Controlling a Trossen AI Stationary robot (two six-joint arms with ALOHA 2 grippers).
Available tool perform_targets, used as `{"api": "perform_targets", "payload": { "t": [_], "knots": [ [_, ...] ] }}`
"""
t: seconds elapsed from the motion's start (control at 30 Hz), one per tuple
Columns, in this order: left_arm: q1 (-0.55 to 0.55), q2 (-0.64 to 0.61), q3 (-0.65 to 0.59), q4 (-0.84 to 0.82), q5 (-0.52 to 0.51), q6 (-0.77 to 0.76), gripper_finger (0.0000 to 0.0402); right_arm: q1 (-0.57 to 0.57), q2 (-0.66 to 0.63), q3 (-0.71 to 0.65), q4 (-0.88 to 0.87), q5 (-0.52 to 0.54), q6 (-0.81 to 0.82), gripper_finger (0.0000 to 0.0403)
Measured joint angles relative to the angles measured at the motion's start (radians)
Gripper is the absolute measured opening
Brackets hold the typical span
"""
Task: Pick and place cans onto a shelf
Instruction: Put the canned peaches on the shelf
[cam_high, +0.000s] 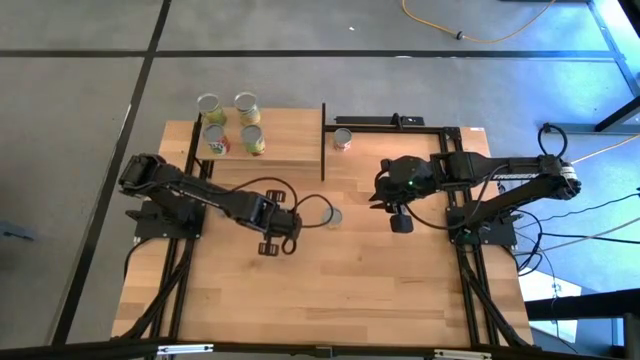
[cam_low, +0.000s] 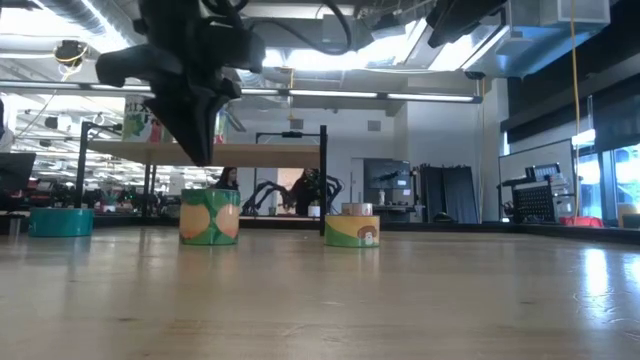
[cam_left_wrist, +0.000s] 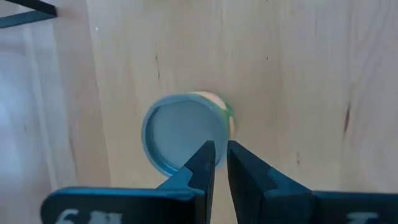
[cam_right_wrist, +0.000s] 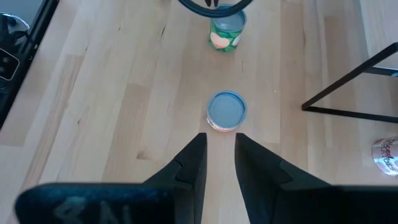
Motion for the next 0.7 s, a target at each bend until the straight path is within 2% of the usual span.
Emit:
{"api": "perform_targets", "payload": {
  "t": [0.43,0.7],
  "knots": [
    [0.015,0.001,-0.032,0.059,0.087,-0.033,0.0035,0.000,0.000,0.000,0.000,0.000,0.002,0.0084],
    [0.015,0.001,-0.033,0.073,0.046,-0.030,0.0035,0.000,0.000,0.000,0.000,0.000,0.002,0.0084]
  ]
}}
